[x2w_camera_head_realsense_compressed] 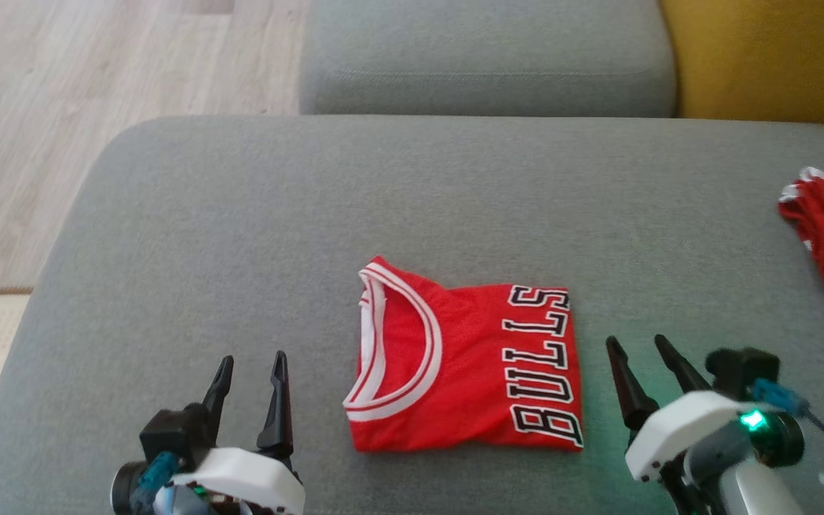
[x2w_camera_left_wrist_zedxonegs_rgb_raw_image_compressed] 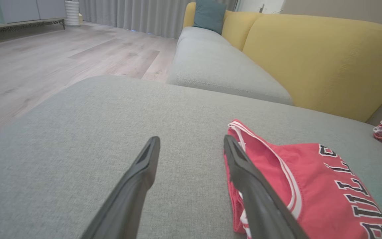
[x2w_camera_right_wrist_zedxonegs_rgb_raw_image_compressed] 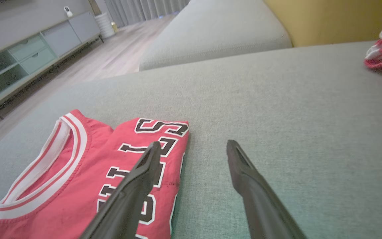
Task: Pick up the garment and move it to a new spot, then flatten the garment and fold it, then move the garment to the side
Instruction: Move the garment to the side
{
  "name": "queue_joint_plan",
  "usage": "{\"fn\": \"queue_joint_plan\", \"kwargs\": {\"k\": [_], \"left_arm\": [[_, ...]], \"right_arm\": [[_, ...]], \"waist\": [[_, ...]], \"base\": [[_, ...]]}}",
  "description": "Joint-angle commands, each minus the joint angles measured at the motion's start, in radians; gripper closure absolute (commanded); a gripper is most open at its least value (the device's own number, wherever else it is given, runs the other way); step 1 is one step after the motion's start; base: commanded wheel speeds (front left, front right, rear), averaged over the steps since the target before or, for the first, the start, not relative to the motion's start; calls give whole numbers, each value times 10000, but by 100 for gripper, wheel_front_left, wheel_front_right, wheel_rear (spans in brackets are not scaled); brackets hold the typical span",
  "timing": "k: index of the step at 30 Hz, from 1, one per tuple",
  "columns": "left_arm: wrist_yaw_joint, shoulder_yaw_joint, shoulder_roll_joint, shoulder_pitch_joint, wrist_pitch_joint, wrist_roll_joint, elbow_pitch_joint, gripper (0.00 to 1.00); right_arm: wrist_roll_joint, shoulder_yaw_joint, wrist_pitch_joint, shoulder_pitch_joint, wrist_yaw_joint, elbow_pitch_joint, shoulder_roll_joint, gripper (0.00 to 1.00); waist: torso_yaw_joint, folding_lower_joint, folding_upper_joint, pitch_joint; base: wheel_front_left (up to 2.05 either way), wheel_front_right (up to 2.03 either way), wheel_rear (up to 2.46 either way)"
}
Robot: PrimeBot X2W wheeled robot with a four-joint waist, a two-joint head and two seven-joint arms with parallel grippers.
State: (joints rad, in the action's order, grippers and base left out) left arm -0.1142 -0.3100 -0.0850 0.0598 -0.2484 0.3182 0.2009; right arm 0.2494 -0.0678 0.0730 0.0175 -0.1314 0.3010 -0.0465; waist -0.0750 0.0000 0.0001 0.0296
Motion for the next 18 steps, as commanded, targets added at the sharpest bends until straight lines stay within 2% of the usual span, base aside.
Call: {"fn": "queue_joint_plan", "kwargs": {"k": [1, 7, 18], "left_arm": [[25, 385, 94, -403, -133, -19, -258, 0], [35, 422, 197, -509, -133, 2, -283, 0], [115, 557, 305, -750, -133, -44, -300, 0]], "right_arm": [[70, -280, 310, 620, 7, -236, -37, 0], [421, -63, 1505, 963, 7, 423, -37, 0], [907, -84, 2522, 1647, 7, 1741, -37, 0]], "waist": [[-179, 0, -1, -127], [-749, 0, -1, -580], [-1456, 0, -1, -1104]], "base": [[0, 0, 0], [0, 0, 0], [0, 0, 0]]}}
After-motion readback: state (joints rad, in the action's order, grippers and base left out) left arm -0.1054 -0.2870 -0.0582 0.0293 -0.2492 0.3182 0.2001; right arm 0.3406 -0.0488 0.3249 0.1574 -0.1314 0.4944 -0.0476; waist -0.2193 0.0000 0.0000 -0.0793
